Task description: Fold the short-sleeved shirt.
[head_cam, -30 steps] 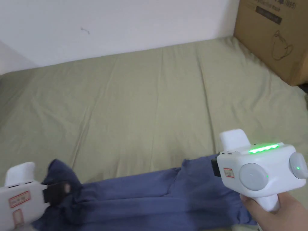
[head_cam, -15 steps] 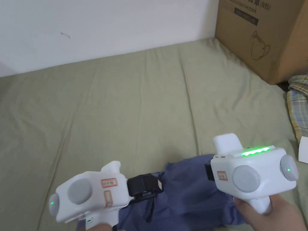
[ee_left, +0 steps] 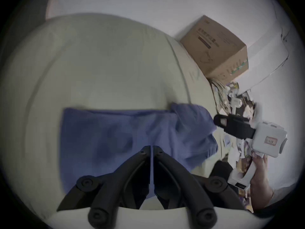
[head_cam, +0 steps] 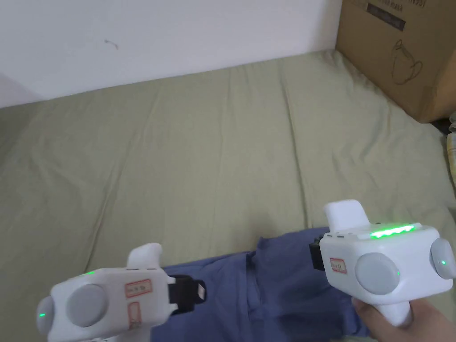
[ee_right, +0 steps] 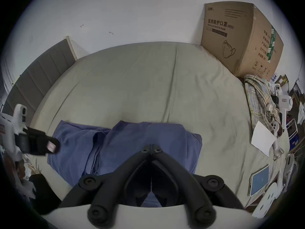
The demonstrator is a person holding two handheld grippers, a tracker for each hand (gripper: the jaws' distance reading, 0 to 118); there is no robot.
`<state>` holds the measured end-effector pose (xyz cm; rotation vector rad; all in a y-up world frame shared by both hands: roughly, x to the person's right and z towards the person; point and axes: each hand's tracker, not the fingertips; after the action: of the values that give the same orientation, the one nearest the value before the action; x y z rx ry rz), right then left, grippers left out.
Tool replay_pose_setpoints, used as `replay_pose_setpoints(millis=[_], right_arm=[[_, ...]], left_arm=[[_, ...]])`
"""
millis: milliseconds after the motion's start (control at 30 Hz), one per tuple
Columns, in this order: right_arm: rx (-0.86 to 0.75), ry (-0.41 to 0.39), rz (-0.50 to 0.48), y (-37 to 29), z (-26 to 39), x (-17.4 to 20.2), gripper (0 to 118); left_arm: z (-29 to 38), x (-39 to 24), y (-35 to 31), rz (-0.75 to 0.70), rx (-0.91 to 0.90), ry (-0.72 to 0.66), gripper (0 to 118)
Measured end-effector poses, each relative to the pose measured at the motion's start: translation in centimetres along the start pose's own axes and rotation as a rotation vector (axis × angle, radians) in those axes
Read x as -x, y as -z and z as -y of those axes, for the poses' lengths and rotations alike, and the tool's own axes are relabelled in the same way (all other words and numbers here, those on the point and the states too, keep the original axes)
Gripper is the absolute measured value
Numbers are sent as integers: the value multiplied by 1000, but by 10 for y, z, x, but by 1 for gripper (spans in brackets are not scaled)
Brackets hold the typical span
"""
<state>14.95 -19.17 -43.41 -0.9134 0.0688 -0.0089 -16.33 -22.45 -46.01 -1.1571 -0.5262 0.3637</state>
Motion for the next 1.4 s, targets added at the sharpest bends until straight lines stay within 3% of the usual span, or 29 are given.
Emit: replay_pose_setpoints(millis=[200, 267, 400, 567, 633, 667, 700, 733, 767, 933, 1133, 1167, 1267, 1367, 1400], right_arm=[[3, 17, 8, 2, 2, -6, 0], [-3, -14, 33, 3, 3, -4, 0], [-2, -23, 23, 4, 4, -2, 0], [4, -6, 9, 6, 4, -3, 0], [6, -23, 18, 6, 4, -3, 0], [7, -25, 20, 6, 4, -3, 0], [7, -24, 21, 6, 4, -4, 0], [9, -20, 20, 6, 3, -5, 0], [10, -16, 20, 5, 3, -6, 0], [18, -31, 41, 5, 3, -7, 0], [48, -28, 52, 11, 4, -6, 0], [53, -35, 54, 12, 5, -5, 0], [67, -47, 50, 15, 6, -2, 0], [75, -51, 44, 18, 7, 1, 0], [76, -51, 43, 20, 7, 1, 0]], left_arm=[[5, -20, 70, -36, 123, 38, 1], [4, -21, 75, -25, 115, 39, 1], [0, -15, 55, 94, 112, -39, 1], [-6, 14, -23, -44, -70, 36, 1], [-8, 43, -58, -153, -125, 15, 16], [-9, 60, -69, -175, -140, 0, 40], [-7, 78, -79, -187, -149, -27, 84], [-4, 96, -86, -201, -147, -58, 103], [-1, 112, -91, -165, -149, -90, 108], [19, 178, -69, 153, -48, -362, 112], [21, 186, -5, 748, -34, -561, 114], [22, 178, 7, 785, 5, -589, 114], [14, 164, 25, 786, 34, -466, 114], [7, 177, 29, 768, 36, -462, 110], [7, 178, 27, 728, 35, -451, 102]])
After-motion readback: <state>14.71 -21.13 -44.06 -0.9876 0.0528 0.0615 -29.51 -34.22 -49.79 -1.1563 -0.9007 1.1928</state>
